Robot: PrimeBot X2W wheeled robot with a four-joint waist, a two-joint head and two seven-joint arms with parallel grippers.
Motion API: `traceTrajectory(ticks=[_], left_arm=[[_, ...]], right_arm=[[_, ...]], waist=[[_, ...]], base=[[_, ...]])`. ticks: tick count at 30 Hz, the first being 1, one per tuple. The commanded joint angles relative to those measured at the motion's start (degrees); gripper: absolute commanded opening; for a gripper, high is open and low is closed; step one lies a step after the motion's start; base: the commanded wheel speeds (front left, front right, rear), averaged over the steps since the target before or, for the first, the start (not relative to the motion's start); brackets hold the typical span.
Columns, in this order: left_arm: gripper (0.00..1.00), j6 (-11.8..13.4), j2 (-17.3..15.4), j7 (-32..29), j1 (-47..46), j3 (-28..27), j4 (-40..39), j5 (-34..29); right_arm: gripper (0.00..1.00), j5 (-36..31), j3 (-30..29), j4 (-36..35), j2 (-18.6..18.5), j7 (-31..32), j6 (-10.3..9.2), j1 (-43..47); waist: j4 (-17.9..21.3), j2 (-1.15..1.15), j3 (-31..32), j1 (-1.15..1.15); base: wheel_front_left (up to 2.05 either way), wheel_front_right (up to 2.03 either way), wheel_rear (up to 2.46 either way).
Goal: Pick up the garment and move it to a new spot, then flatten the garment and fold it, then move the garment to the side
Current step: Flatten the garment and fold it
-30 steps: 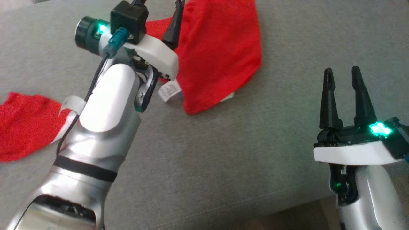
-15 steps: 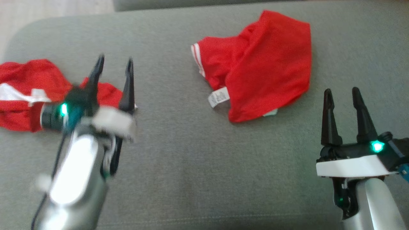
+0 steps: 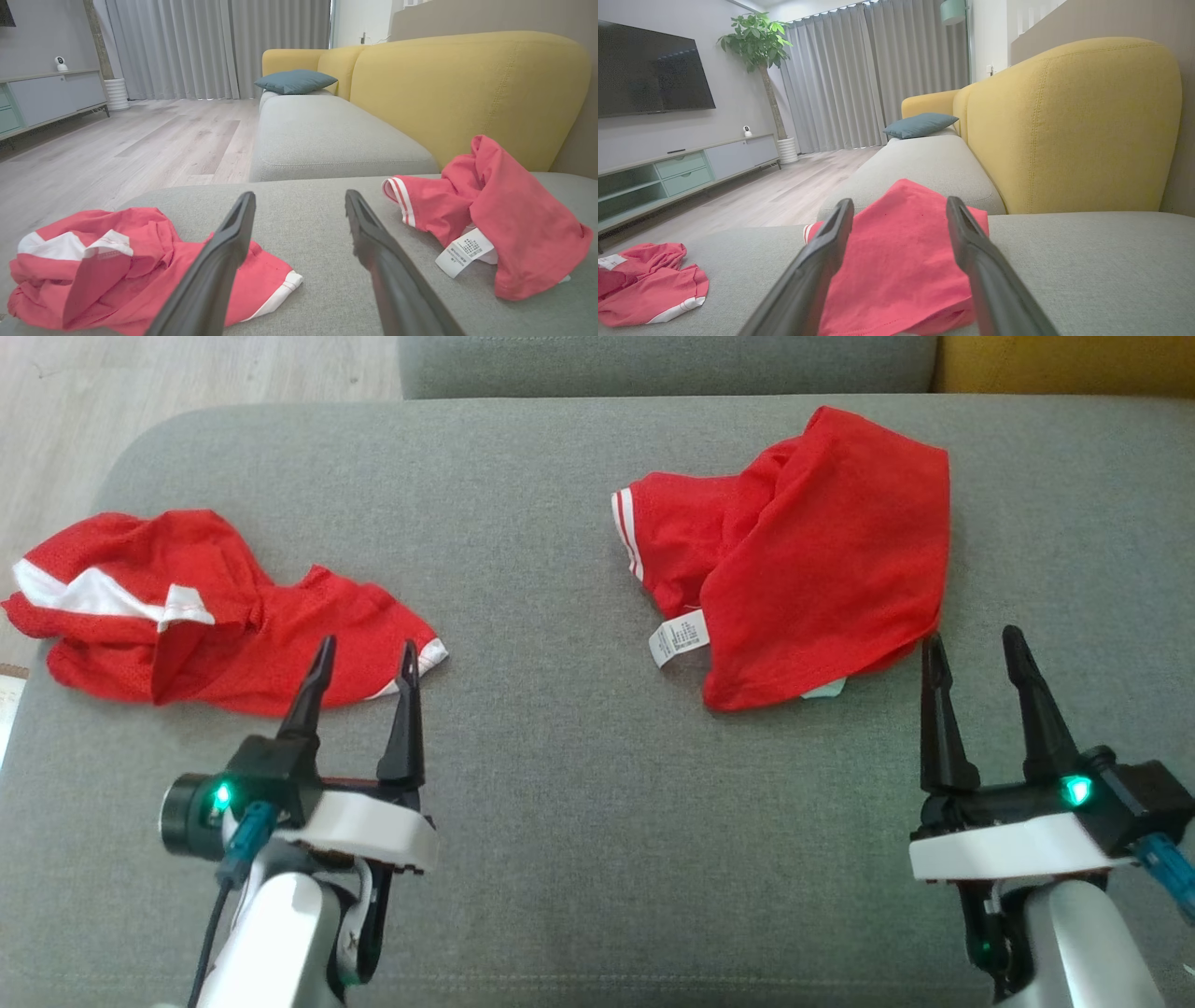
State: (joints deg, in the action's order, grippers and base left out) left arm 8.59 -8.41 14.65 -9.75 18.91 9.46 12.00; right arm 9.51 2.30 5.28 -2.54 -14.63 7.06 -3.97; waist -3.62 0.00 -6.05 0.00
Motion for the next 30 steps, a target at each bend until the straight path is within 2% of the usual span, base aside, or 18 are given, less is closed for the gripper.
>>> traceTrajectory(ticks=[1, 7, 15, 30], left_arm=[[1.00, 0.0, -0.3, 0.3, -2.2, -2.9, -2.1, -0.8], [1.00, -1.2, 0.8, 0.3, -2.4, -3.7, -2.0, -1.7], [1.00, -2.7, 2.5, 0.3, -3.3, -3.8, -0.5, -2.5], [1.00, -4.2, 4.2, 0.3, -4.4, -4.6, 0.9, -3.7]], right_arm=[[1.00, -0.4, 1.7, -1.5, -0.3, -0.4, 0.43, -1.1], [1.00, -2.3, 4.6, 0.9, -0.3, -0.4, 0.43, -1.9], [1.00, -6.9, 9.1, 13.3, -0.3, 0.6, 0.43, -6.8], [1.00, -12.2, 9.5, 29.4, -0.3, 0.9, 0.43, -17.0]], waist=[[0.0, 0.00, -0.1, 0.00], [-0.7, 0.00, -1.0, 0.00], [-3.9, 0.00, -3.6, 0.00], [-7.7, 0.00, -7.9, 0.00]], base=[[0.00, 0.00, 0.00], [0.00, 0.00, 0.00], [0.00, 0.00, 0.00], [0.00, 0.00, 0.00]])
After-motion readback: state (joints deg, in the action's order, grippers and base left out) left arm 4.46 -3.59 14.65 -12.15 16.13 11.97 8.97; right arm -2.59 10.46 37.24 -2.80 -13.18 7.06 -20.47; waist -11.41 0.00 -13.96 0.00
